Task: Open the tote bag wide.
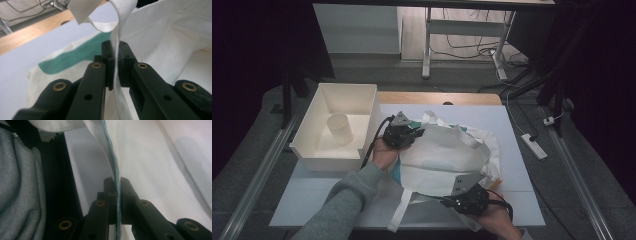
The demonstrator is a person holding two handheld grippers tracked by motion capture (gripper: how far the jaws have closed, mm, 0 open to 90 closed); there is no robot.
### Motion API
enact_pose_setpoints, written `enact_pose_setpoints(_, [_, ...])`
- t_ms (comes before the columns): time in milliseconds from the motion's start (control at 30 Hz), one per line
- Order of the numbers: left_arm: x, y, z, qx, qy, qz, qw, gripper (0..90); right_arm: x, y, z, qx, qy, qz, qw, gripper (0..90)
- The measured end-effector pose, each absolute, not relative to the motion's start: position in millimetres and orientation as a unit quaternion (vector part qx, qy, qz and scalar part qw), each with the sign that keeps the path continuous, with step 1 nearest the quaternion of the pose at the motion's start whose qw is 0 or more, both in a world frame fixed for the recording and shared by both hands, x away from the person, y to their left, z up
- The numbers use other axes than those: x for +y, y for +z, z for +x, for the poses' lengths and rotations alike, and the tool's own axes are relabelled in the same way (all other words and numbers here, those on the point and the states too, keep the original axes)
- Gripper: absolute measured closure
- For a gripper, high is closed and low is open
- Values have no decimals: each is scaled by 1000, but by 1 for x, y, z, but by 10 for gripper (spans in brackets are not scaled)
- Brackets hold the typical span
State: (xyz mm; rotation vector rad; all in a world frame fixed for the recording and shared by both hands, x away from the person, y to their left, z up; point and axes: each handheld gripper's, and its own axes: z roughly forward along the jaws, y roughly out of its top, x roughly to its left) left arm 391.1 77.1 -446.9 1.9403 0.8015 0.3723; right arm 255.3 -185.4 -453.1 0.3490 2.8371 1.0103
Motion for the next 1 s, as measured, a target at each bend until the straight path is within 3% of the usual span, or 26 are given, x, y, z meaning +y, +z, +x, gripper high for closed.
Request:
enact_pose_setpoints(133, [82,-435,386,328,166,780,507,854,-185,-434,247,931,344,102,67,861])
enact_pose_setpoints(300, [88,-424,379,326,188,760,530,853,-187,-424,240,928,360,90,40,861])
enact_pose_setpoints(700, [88,-426,381,331,198,756,529,853,-171,-454,240,944,318,79,-48,861])
enact_pose_setpoints(1000, [81,-443,390,340,182,775,501,853,-174,-464,245,946,311,82,-37,859])
